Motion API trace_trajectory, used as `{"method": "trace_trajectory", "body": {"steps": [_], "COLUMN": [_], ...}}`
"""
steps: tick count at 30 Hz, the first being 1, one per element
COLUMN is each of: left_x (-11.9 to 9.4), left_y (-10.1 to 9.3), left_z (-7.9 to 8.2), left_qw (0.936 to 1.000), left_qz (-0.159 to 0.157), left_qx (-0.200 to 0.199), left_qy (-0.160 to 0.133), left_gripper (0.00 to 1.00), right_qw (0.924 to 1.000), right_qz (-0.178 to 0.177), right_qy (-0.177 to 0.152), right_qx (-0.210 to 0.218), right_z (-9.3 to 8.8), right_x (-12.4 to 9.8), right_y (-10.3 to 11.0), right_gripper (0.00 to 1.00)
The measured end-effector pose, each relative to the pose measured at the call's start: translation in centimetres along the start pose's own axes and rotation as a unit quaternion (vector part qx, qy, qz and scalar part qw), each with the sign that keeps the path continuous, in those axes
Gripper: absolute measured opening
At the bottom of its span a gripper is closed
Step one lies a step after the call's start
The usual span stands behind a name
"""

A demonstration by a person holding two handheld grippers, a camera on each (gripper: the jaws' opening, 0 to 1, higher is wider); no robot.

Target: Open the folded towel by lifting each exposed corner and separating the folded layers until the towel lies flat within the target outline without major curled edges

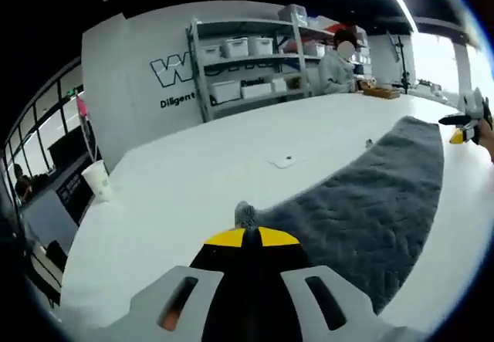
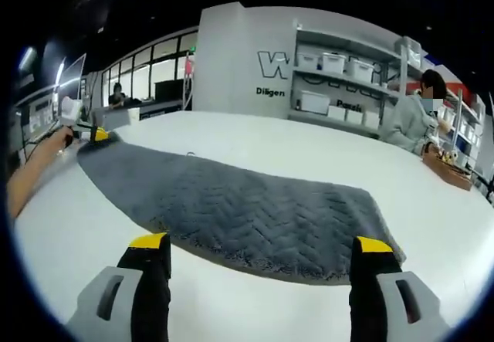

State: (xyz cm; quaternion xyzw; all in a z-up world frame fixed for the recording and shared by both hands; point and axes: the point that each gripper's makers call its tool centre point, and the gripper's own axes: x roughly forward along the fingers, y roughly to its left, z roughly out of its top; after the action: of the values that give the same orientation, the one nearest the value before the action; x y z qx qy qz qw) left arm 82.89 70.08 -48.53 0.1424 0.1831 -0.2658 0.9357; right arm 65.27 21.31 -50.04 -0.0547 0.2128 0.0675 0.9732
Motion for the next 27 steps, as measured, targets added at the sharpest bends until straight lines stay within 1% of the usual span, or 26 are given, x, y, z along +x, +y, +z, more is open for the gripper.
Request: {"method": "trace_trajectory", "body": {"steps": [1, 2, 3, 5, 6, 9, 10, 12, 14, 17, 18, 20, 22, 24, 25, 26, 27], "left_x": [-0.2, -0.2, -0.4, -0.5, -1.0, -1.6, -1.7, -1.9, -2.2, -3.2, -3.5, -4.6, -5.6, -6.1, -6.4, -6.9, -7.2], "left_y": [-0.8, -1.0, -1.6, -1.9, -3.1, -4.8, -5.2, -6.3, -6.4, -6.6, -6.6, -7.2, -7.5, -7.5, -7.6, -7.9, -8.0], "left_z": [0.2, 0.2, 0.3, 0.4, 0.5, -0.4, -0.6, -1.1, -1.1, -0.7, -0.5, 0.5, 0.8, 0.8, 0.8, 0.9, 1.0], "left_qw": [0.9999, 0.9999, 0.9996, 0.9994, 0.9983, 0.9956, 0.9952, 0.9942, 0.9940, 0.9940, 0.9939, 0.9929, 0.9921, 0.9915, 0.9910, 0.9900, 0.9896], "left_qz": [-0.012, -0.015, -0.025, -0.031, -0.048, -0.066, -0.071, -0.091, -0.095, -0.091, -0.093, -0.101, -0.100, -0.101, -0.106, -0.118, -0.123], "left_qx": [0.006, 0.008, 0.011, 0.013, 0.032, 0.063, 0.064, 0.054, 0.050, 0.060, 0.059, 0.062, 0.072, 0.078, 0.078, 0.067, 0.061], "left_qy": [0.002, 0.002, 0.004, 0.004, 0.007, 0.021, 0.024, 0.017, 0.015, 0.010, 0.006, -0.014, -0.020, -0.024, -0.028, -0.036, -0.041], "left_gripper": [0.03, 0.03, 0.03, 0.03, 0.03, 0.03, 0.03, 0.03, 0.03, 0.03, 0.03, 0.03, 0.03, 0.03, 0.03, 0.03, 0.03], "right_qw": [1.0000, 1.0000, 1.0000, 1.0000, 1.0000, 0.9999, 0.9999, 0.9999, 0.9999, 0.9999, 0.9999, 0.9999, 0.9999, 0.9999, 0.9999, 0.9999, 0.9999], "right_qz": [0.002, 0.003, 0.005, 0.006, 0.007, 0.008, 0.008, 0.011, 0.012, 0.013, 0.013, 0.012, 0.010, 0.011, 0.011, 0.012, 0.012], "right_qy": [0.000, 0.000, -0.001, -0.001, -0.007, -0.008, -0.008, -0.007, -0.006, -0.007, -0.007, -0.007, -0.005, -0.005, -0.005, -0.004, -0.004], "right_qx": [0.000, 0.000, 0.001, 0.001, 0.002, 0.002, 0.001, 0.000, 0.000, -0.001, -0.001, 0.000, 0.000, 0.001, 0.001, 0.000, 0.000], "right_z": [0.0, 0.0, 0.0, 0.1, 0.3, 0.4, 0.5, 0.4, 0.4, 0.5, 0.5, 0.5, 0.4, 0.3, 0.3, 0.3, 0.3], "right_x": [0.0, 0.0, 0.0, 0.0, -0.2, -0.1, -0.1, -0.1, 0.0, 0.0, 0.0, -0.1, 0.0, 0.0, 0.1, 0.1, 0.1], "right_y": [0.1, 0.1, 0.2, 0.2, 0.3, 0.4, 0.4, 0.6, 0.7, 0.8, 0.8, 0.7, 0.6, 0.6, 0.6, 0.6, 0.7], "right_gripper": [0.97, 0.97, 0.97, 0.96, 0.96, 0.96, 0.96, 0.96, 0.96, 0.96, 0.96, 0.95, 0.95, 0.95, 0.95, 0.95, 0.95]}}
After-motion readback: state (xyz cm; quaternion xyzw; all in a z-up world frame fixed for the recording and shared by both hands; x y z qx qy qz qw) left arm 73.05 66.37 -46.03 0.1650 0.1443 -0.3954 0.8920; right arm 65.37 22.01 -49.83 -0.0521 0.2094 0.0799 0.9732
